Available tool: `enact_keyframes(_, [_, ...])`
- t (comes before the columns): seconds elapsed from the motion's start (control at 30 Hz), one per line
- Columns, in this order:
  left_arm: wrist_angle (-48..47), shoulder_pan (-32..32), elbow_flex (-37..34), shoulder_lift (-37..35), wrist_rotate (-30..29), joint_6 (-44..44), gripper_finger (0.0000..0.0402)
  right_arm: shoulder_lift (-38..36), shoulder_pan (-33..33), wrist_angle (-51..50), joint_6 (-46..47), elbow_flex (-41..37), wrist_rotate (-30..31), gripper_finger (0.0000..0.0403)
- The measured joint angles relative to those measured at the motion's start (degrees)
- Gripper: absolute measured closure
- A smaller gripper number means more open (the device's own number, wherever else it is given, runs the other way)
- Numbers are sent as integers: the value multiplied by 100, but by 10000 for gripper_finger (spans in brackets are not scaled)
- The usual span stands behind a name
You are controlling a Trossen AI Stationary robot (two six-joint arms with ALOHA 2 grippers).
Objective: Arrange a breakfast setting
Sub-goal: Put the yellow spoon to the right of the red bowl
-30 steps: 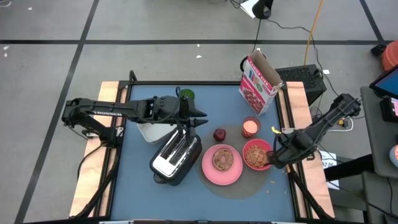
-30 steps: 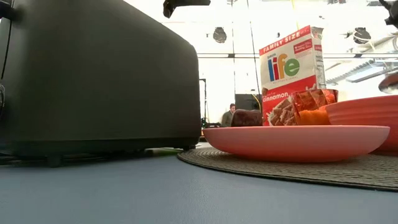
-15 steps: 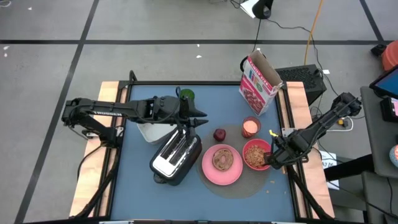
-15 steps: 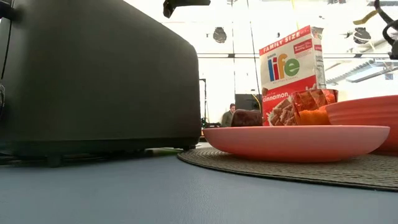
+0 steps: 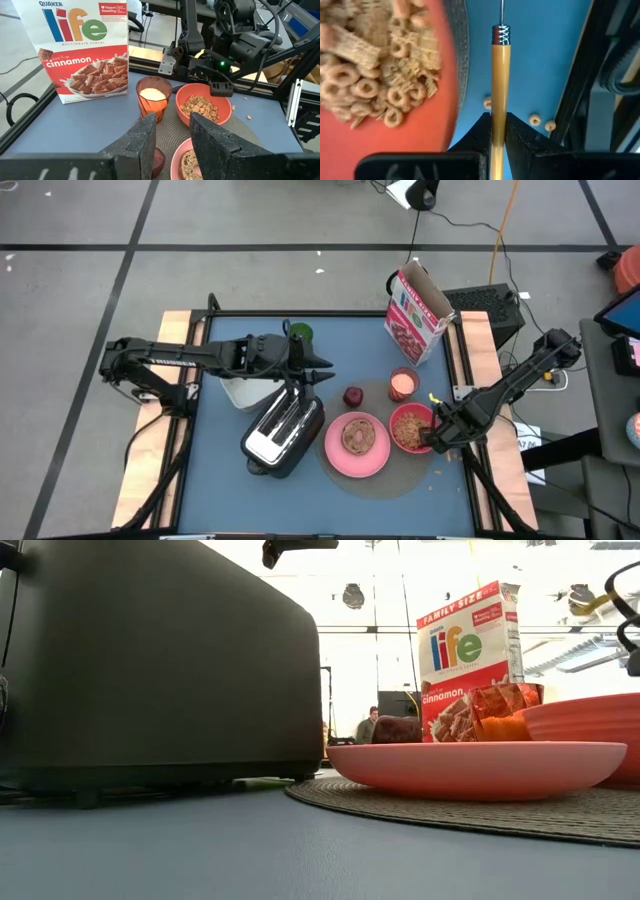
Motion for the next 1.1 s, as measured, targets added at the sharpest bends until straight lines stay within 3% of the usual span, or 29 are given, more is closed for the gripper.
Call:
enact_keyframes(0.37, [-2, 0, 0, 0, 0, 4, 277, 0, 0, 1022, 151, -505, -6, 369])
enact_keyframes(1.1, [-3, 2, 0, 0, 0, 14, 277, -5, 0, 1005, 17, -536, -22, 365])
